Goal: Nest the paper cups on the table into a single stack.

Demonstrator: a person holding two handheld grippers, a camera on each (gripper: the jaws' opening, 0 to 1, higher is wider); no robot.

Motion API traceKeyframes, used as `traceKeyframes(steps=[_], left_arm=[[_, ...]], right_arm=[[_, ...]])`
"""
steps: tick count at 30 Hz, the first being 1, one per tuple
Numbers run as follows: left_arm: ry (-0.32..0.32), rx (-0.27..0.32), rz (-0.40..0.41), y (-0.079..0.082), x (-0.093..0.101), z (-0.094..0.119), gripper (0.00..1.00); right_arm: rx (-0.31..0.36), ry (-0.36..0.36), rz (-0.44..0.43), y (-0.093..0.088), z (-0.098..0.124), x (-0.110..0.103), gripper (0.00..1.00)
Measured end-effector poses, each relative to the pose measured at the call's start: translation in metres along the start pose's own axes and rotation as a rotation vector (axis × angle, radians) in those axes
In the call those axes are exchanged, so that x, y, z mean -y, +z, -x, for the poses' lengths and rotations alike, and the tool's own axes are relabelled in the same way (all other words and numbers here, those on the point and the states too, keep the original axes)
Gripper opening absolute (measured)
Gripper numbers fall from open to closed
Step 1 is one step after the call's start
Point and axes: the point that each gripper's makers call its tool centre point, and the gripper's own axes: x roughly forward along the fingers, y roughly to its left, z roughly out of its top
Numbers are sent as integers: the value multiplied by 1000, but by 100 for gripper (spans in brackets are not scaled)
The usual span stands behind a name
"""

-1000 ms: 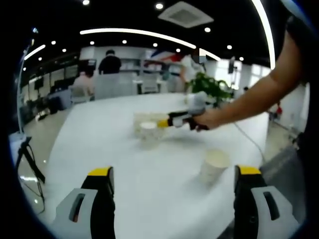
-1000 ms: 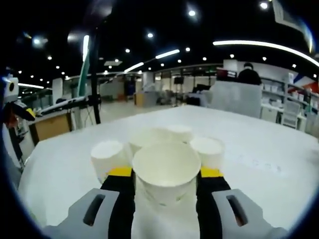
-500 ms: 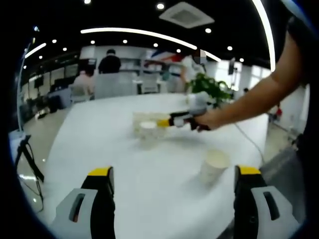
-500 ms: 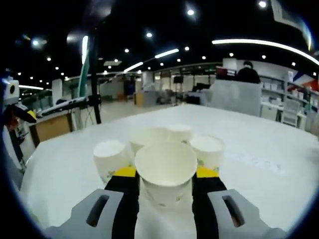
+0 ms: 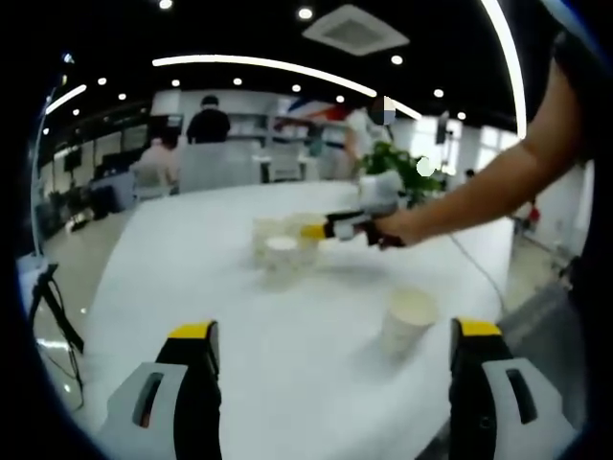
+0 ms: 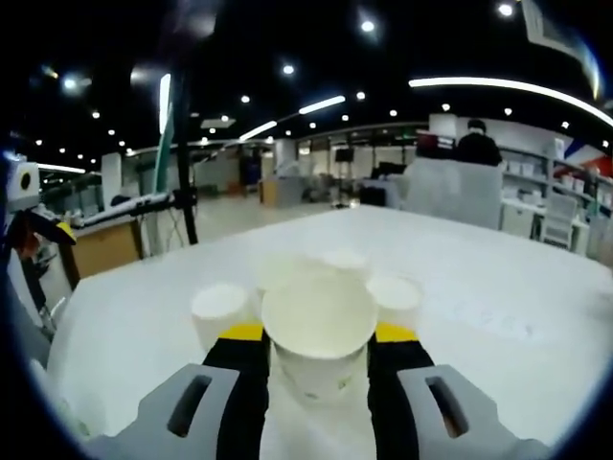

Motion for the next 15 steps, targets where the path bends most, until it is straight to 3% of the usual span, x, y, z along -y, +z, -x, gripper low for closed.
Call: traceKeyframes(steps=[15], left_arm=[[-8,34,-12,14,1,0,99]], right_arm=[[-2,-5,26,46,8,9,36]])
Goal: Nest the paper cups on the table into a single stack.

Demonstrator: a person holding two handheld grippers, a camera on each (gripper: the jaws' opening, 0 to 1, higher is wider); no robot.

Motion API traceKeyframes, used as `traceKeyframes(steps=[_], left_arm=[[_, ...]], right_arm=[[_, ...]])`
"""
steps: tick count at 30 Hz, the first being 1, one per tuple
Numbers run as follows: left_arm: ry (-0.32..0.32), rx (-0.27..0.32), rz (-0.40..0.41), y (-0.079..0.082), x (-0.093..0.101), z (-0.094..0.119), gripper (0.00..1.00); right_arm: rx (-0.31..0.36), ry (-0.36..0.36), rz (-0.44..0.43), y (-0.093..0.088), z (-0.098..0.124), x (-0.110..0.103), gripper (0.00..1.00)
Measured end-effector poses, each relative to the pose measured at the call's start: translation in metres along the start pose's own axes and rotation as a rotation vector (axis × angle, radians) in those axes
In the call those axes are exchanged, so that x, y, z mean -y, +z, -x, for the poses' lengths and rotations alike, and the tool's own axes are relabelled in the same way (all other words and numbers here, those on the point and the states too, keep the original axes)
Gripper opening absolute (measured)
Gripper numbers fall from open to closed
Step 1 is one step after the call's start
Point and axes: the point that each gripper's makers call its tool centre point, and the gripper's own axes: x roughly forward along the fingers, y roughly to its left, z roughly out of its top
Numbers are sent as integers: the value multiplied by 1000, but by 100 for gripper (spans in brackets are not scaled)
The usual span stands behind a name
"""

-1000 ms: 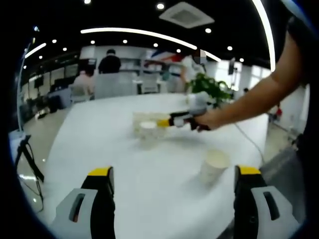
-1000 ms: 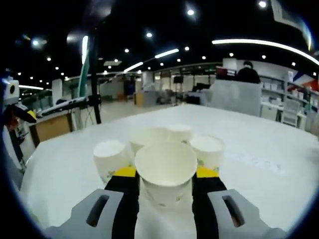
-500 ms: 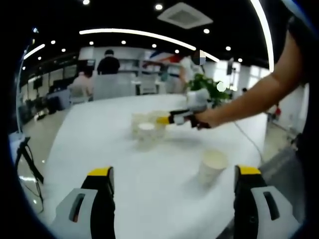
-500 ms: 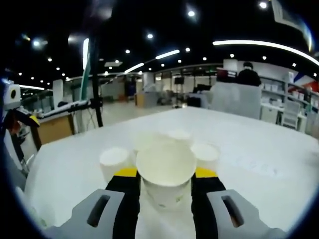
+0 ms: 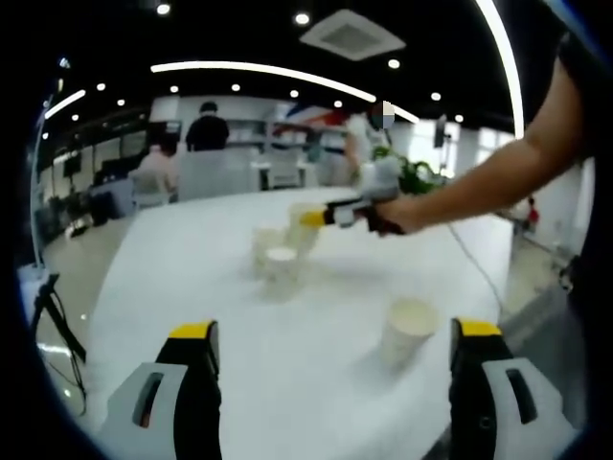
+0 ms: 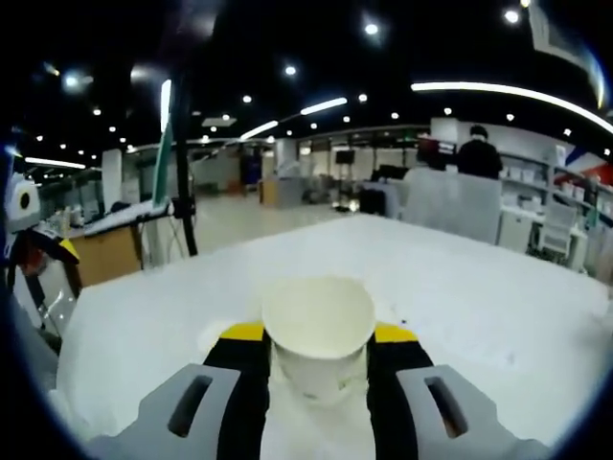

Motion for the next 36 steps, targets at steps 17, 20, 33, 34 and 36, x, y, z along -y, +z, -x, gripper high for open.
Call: traceKeyframes(steps=[17,20,33,34,36], left_arm=[[-29,-6,-14,2,-2,4,99],[-35,-15,-21,1,-2,5,99],[-35,-34,-23,2,-2,11,99],[-35,-50,-12,-1,-2,11,99],[-40,-38,-22,0,-2,11,99]], right_arm=[[1,-7,6,37,6,9,35],[0,-8,6,38,7,7,34],[3,-5,16,44,17,-4,35],[3,-5,17,44,17,-5,35],[3,-6,21,45,18,-6,35]])
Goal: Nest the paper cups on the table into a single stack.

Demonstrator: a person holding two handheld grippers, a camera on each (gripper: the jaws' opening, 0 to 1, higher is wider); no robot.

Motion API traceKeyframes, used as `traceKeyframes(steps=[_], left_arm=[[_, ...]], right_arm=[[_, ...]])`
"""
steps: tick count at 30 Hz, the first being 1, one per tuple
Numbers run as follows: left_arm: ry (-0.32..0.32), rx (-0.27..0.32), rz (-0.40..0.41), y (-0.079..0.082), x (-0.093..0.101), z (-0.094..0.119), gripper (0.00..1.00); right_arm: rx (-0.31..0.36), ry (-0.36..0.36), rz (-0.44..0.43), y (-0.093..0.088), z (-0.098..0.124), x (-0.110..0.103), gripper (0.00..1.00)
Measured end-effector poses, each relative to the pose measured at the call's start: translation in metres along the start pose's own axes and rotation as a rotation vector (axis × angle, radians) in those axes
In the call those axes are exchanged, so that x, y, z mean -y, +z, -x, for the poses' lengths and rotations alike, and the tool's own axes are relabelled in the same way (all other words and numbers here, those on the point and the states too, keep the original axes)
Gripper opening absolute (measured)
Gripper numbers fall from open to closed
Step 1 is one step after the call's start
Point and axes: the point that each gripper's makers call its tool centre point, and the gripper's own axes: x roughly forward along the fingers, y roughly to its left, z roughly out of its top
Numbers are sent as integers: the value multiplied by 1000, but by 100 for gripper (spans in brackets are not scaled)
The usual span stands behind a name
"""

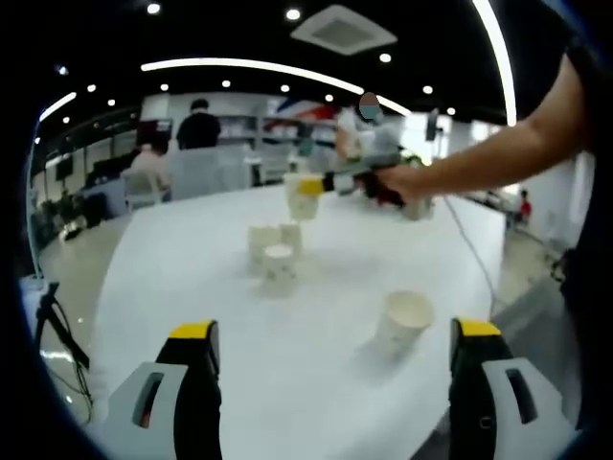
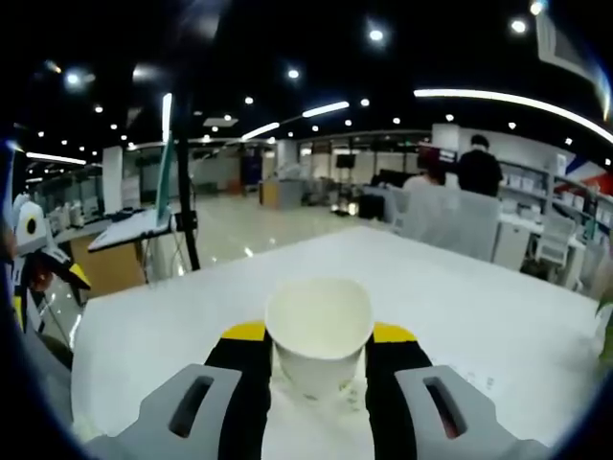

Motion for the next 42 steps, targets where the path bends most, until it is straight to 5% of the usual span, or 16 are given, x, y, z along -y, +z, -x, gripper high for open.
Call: traceKeyframes(steps=[17,20,42], left_arm=[[13,9,-26,-1,1,4,99],[25,-64,-37,-14,-2,4,98],[-3,-30,-35,-10,11,14,99]], right_arm=[[7,-1,9,4,28,-19,35],[8,1,15,5,32,-23,35],[31,19,35,12,64,-63,35]])
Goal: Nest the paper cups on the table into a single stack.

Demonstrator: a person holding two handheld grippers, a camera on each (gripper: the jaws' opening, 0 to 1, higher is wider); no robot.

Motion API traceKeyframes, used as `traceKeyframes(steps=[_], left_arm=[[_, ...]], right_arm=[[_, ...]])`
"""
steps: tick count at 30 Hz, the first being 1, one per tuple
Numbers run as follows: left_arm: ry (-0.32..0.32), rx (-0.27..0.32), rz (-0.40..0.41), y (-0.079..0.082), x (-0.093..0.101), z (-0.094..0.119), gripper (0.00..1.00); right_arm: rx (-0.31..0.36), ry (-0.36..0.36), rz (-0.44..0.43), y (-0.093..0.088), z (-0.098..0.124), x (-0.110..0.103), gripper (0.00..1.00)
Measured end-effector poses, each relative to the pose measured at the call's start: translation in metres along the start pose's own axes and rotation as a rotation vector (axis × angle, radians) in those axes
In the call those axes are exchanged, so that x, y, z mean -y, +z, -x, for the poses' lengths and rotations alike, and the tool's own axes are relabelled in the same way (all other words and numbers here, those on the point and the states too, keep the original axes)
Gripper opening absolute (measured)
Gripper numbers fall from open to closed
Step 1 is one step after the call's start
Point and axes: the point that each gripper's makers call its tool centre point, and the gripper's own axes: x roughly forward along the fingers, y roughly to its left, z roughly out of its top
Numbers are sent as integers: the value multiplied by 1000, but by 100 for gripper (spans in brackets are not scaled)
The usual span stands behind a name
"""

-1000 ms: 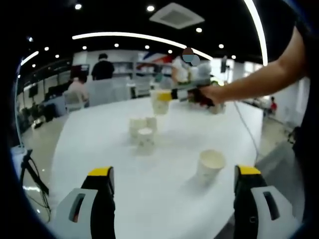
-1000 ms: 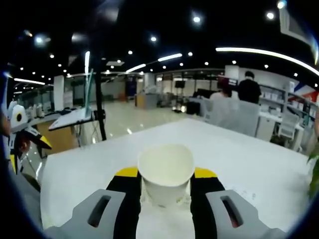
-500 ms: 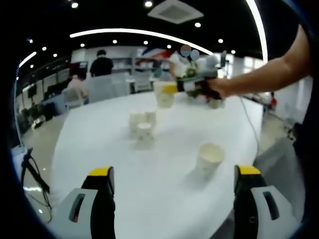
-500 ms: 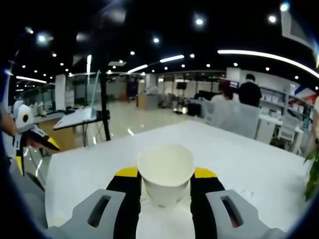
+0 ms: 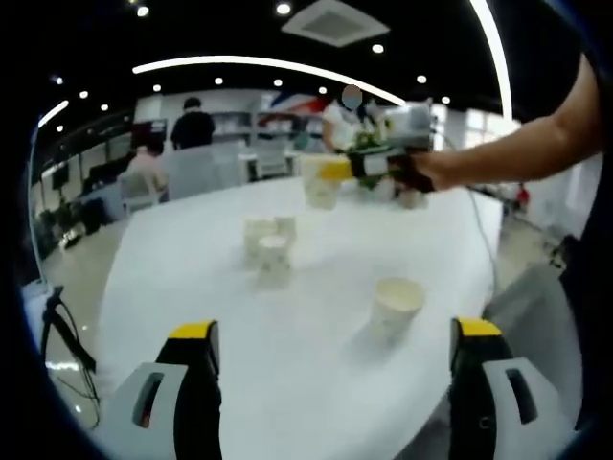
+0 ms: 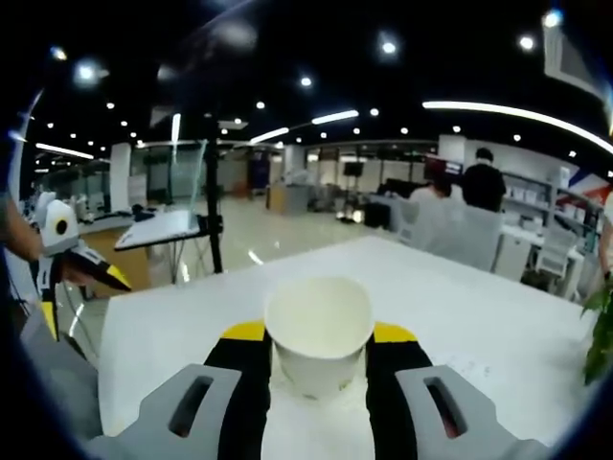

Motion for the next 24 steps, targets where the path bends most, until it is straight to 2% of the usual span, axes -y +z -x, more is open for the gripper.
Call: traceKeyframes(steps=[2,3,4,11,24], left_arm=[[-8,-1,0,0,2,0,99],[-53,-4,17,-1,11,1,99],[-58,6,17,1,13,2,99],[-45,-3,-33,-3,17,4,99],[-25,12,-11,-2,15,9,99]], right_arm=[[2,4,6,1,4,-7,35],[3,7,7,1,6,-9,35],[4,9,7,1,8,-12,35],[14,18,5,2,21,-27,35],[33,41,7,7,40,-51,35]])
